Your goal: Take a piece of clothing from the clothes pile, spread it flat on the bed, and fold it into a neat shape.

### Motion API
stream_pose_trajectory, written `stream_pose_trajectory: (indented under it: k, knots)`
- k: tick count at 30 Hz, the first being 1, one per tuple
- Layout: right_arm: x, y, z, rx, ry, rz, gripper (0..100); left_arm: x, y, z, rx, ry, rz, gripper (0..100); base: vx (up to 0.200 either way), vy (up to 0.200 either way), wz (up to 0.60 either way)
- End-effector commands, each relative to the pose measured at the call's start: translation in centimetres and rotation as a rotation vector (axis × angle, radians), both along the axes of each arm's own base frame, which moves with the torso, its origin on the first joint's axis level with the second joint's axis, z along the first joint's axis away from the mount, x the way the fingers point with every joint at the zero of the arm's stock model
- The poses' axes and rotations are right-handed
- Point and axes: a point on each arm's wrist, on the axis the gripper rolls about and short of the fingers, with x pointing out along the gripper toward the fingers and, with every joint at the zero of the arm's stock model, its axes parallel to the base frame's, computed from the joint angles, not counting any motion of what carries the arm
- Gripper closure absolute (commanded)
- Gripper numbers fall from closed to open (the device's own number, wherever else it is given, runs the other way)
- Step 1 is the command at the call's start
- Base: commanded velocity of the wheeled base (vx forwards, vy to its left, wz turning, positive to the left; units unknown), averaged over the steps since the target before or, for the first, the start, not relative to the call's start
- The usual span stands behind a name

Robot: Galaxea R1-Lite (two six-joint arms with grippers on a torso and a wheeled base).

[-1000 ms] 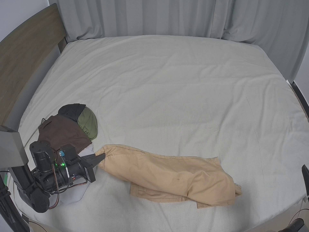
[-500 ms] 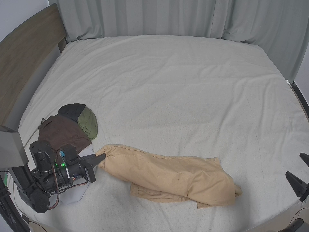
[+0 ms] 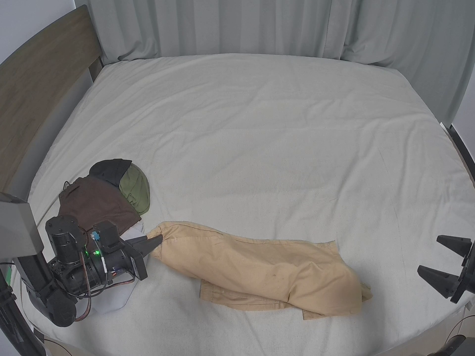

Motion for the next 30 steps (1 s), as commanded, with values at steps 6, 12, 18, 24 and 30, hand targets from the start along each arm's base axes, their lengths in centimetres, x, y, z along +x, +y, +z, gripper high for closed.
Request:
stream_pose_trajectory:
  k: [6, 12, 18, 24, 30]
  knots:
    - [3.8, 1.4, 1.4, -0.007, 0.084, 0.090, 0, -0.2, -0.1, 0.0, 0.000, 0.003, -0.005, 100, 0.000, 0.000, 0.00]
    - [4.7, 1.5, 0.8, -0.005, 0.140, 0.085, 0, -0.2, -0.1, -0.2, 0.002, 0.011, -0.005, 100, 0.000, 0.000, 0.00]
    - [5.1, 1.6, 0.4, -0.007, 0.167, 0.082, 0, -0.2, -0.1, -0.4, 0.004, 0.018, -0.005, 100, 0.000, 0.000, 0.00]
    - [5.9, 1.7, 0.0, 0.001, 0.212, 0.072, 0, -0.2, -0.1, -0.4, 0.004, 0.018, -0.005, 100, 0.000, 0.000, 0.00]
    - [7.0, 1.8, -0.4, 0.073, 0.238, 0.040, 0, -0.3, 0.0, -0.5, 0.006, 0.026, -0.005, 100, 0.000, 0.000, 0.00]
